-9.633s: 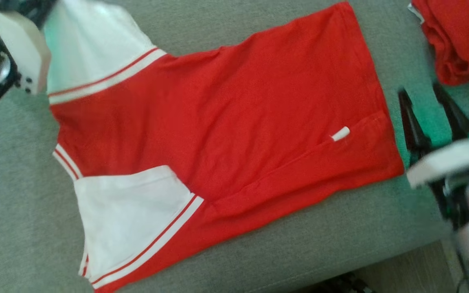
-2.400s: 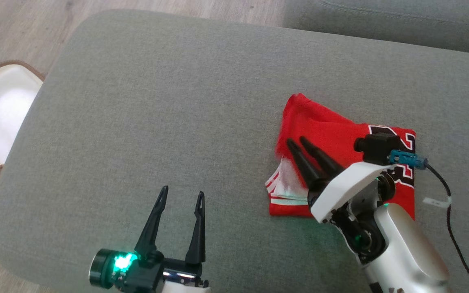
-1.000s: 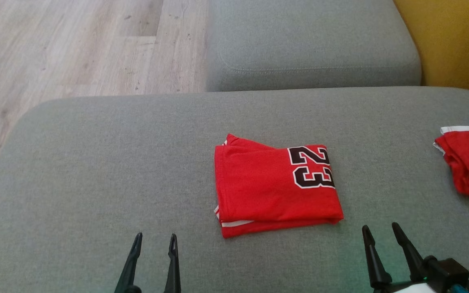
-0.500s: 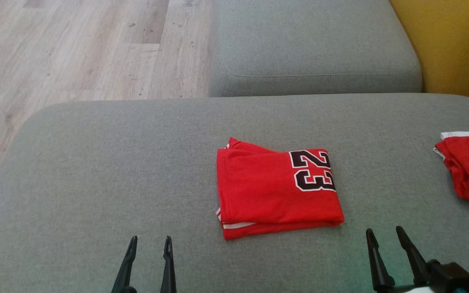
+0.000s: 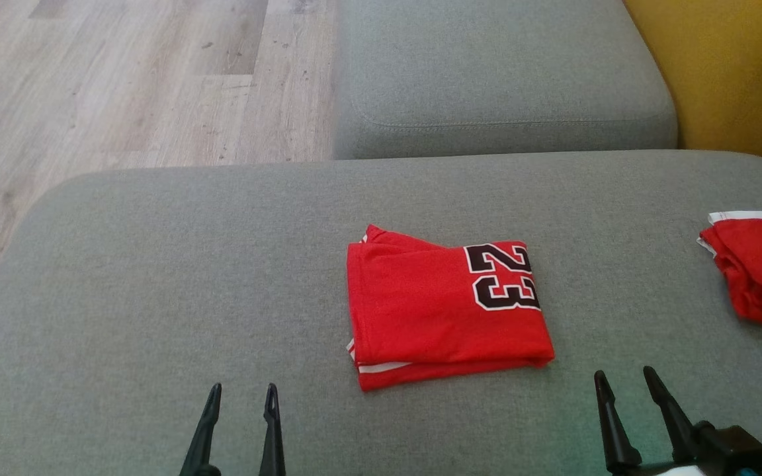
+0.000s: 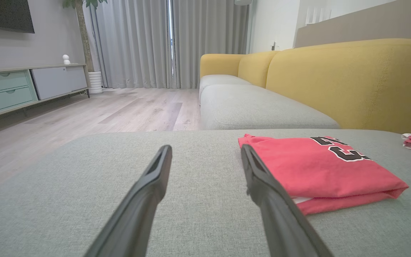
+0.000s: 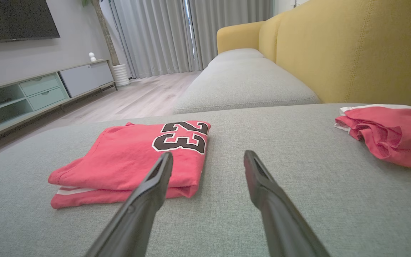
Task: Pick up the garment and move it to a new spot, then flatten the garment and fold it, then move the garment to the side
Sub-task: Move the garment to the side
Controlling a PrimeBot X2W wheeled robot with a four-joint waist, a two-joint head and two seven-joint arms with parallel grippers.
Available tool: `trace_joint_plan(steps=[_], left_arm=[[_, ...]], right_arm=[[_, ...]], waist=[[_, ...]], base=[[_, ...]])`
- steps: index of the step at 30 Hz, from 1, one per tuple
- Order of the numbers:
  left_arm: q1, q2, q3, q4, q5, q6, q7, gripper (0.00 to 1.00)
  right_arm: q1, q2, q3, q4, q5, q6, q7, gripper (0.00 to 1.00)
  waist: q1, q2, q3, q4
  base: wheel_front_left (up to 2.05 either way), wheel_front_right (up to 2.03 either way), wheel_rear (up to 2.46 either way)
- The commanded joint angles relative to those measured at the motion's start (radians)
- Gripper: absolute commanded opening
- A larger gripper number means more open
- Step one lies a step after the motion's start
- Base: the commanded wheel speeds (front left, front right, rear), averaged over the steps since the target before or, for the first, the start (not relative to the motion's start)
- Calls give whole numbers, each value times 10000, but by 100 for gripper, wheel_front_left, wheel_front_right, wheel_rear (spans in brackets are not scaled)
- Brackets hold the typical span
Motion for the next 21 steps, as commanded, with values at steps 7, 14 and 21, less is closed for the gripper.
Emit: trace_joint_plan(steps=[7, 14, 21], left_arm=[[-334, -87, 262, -300, -100, 103, -53, 100], [-416, -87, 181, -372, -79, 106, -53, 100], [-622, -87, -59, -341, -122, 139, -53, 100]], right_arm=[[-341, -165, 158, -348, -111, 67, -133, 100], [-724, -240, 339, -73, -26, 67, -133, 100], [-2411, -461, 742, 1394, 708, 67, 306, 100]], waist=[[0, 0, 37, 73], [0, 0, 416, 222], [0, 0, 1130, 371]], base=[[0, 0, 0], [0, 0, 0], [0, 0, 0]])
